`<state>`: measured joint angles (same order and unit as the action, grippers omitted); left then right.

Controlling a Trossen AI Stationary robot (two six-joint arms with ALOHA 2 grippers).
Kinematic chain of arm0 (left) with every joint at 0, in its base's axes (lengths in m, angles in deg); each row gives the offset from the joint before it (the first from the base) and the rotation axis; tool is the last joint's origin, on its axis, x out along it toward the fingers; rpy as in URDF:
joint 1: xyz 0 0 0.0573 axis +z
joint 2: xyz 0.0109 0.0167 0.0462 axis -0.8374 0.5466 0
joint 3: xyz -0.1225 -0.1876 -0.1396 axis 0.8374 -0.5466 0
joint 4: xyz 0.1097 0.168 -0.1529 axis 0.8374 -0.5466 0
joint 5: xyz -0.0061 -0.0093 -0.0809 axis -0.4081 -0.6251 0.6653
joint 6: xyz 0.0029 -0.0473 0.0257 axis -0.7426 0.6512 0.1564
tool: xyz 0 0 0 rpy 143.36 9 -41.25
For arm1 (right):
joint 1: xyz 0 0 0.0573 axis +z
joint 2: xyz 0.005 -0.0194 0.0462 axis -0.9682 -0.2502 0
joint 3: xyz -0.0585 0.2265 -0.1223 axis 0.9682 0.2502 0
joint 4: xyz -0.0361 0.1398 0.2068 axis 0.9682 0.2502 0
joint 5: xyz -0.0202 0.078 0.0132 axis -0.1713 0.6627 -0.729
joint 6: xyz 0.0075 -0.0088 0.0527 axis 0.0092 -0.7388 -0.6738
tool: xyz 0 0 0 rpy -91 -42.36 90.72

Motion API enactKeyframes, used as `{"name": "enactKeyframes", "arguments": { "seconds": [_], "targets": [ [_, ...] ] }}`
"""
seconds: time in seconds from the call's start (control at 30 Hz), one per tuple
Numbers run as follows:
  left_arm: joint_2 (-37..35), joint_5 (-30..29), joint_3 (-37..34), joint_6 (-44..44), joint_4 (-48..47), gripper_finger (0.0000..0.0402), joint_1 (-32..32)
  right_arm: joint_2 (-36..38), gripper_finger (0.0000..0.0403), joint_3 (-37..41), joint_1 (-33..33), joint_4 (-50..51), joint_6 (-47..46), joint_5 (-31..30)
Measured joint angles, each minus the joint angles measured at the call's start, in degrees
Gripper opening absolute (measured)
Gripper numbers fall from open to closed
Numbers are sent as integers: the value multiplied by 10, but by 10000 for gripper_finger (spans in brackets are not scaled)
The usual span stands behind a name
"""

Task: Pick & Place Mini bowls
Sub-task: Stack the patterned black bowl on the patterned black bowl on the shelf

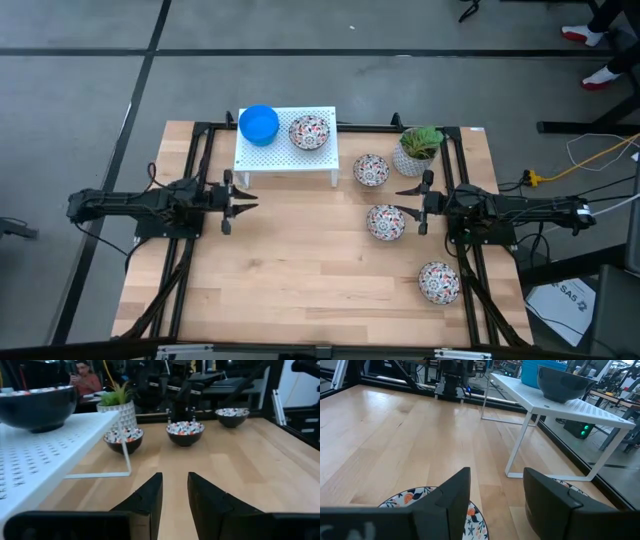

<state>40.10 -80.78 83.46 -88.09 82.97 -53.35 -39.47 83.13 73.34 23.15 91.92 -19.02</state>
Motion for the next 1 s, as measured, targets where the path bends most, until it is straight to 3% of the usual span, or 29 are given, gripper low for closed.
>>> {"name": "enactKeyframes", "arguments": {
  "seconds": [0.2, 0.53, 1.0],
  "targets": [
    [-38, 52, 1, -3, -13, 86, 55, 0, 182, 0, 0, 0, 0, 0],
    [-40, 38, 1, 0, -16, 86, 99, 0, 182, 0, 0, 0, 0, 0],
    [-39, 37, 0, -2, -17, 86, 102, 0, 182, 0, 0, 0, 0, 0]
  ]
}}
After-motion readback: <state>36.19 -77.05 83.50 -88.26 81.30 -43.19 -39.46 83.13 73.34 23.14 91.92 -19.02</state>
